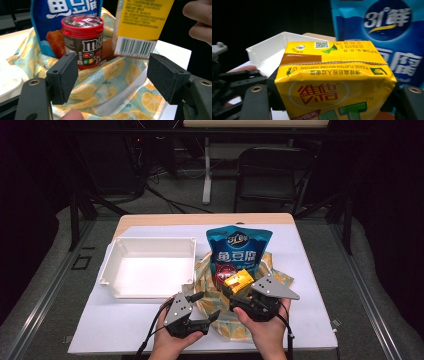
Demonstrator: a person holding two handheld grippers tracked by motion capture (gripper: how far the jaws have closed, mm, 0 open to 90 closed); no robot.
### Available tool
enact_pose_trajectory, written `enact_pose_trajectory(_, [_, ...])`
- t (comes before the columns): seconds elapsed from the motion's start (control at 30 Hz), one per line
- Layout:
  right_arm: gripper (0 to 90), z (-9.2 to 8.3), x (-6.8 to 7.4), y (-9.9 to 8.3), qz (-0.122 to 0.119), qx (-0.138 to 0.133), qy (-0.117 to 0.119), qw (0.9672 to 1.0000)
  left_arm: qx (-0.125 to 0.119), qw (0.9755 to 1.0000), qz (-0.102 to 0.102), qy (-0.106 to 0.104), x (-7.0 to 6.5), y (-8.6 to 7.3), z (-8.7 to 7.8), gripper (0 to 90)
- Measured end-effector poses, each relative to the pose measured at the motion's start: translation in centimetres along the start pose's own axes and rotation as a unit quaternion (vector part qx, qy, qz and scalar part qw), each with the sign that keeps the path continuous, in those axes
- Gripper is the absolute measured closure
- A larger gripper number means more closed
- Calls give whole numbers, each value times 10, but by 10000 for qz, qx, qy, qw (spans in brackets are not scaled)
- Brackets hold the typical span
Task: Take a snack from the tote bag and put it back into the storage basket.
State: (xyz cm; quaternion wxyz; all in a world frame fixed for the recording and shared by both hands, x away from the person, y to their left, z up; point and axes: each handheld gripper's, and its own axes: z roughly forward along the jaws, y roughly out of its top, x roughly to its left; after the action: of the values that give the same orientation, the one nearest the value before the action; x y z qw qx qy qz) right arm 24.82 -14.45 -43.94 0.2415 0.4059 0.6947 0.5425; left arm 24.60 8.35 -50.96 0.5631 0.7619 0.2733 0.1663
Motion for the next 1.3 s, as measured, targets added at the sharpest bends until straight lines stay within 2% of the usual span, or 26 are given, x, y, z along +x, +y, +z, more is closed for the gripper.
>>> enact_pose_trajectory(0.03, [294, 0, 3, 0, 7, 6, 35, 10000, -11, 10000, 4, -74, -1, 0, 0, 253])
enact_pose_trajectory(0.07, [293, 1, 5, 0, -11, 6, 57, 10000, -10, 10000, 16, -27, -2, 0, 1, 253])
enact_pose_trajectory(0.13, [293, 2, 11, 0, -22, -2, 103, 9999, -31, 9999, 39, -148, -4, 0, 2, 245])
enact_pose_trajectory(0.17, [293, 2, 16, 0, -48, -1, 58, 10000, -18, 10000, 67, -54, -6, 0, 2, 256])
enact_pose_trajectory(0.2, [293, 3, 17, -1, -40, 1, 75, 10000, -24, 9999, 88, -50, -7, 0, 2, 257])
enact_pose_trajectory(0.23, [293, 3, 19, -1, 10, 0, 136, 9999, -43, 9999, 74, -150, -7, 0, 3, 257])
enact_pose_trajectory(0.27, [294, 4, 21, -1, 30, 22, 147, 9999, -50, 9999, 74, -99, -9, 1, 3, 257])
enact_pose_trajectory(0.3, [293, 5, 24, -2, 24, 23, 138, 9999, -54, 9998, 85, -150, -9, 1, 3, 258])
enact_pose_trajectory(0.43, [293, 9, 33, -4, 13, 64, 134, 9999, -85, 9999, 115, -62, -12, 1, 4, 275])
enact_pose_trajectory(0.47, [293, 10, 35, -5, 20, 54, 119, 9999, -95, 9998, 107, -107, -12, 1, 4, 283])
enact_pose_trajectory(0.5, [293, 10, 37, -5, 15, 63, 125, 9999, -95, 9999, 104, -22, -13, 1, 4, 292])
enact_pose_trajectory(0.53, [293, 11, 39, -6, 23, 79, 131, 9999, -95, 9999, 110, -36, -13, 1, 4, 312])
enact_pose_trajectory(0.57, [293, 12, 41, -6, 35, 82, 157, 9998, -106, 9999, 91, 84, -14, 0, 4, 343])
enact_pose_trajectory(0.63, [292, 13, 45, -7, 41, 98, 186, 9998, -145, 9996, 153, 169, -16, 0, 4, 377])
enact_pose_trajectory(0.73, [292, 15, 50, -9, 18, 122, 191, 9997, -185, 9996, 115, 166, -16, 0, 3, 394])
enact_pose_trajectory(0.8, [292, 15, 51, -9, 3, 134, 173, 9998, -200, 9996, 32, 209, -15, 0, 2, 402])
enact_pose_trajectory(0.83, [292, 15, 52, -10, 26, 122, 170, 9998, -200, 9997, -12, 116, -13, 0, 2, 407])
enact_pose_trajectory(0.93, [292, 16, 52, -11, 58, 113, 190, 9997, -143, 9998, -55, 109, -12, 1, 0, 416])
enact_pose_trajectory(1.0, [292, 16, 53, -11, 70, 133, 234, 9996, -145, 9995, -79, 251, -14, 1, 1, 392])
enact_pose_trajectory(1.23, [289, 16, 55, -12, 51, 141, 259, 9996, -121, 9999, -16, 104, -12, 0, 0, 456])
enact_pose_trajectory(1.3, [286, 17, 54, -12, 90, 147, 284, 9994, -111, 9999, 1, -15, -11, 0, -1, 475])
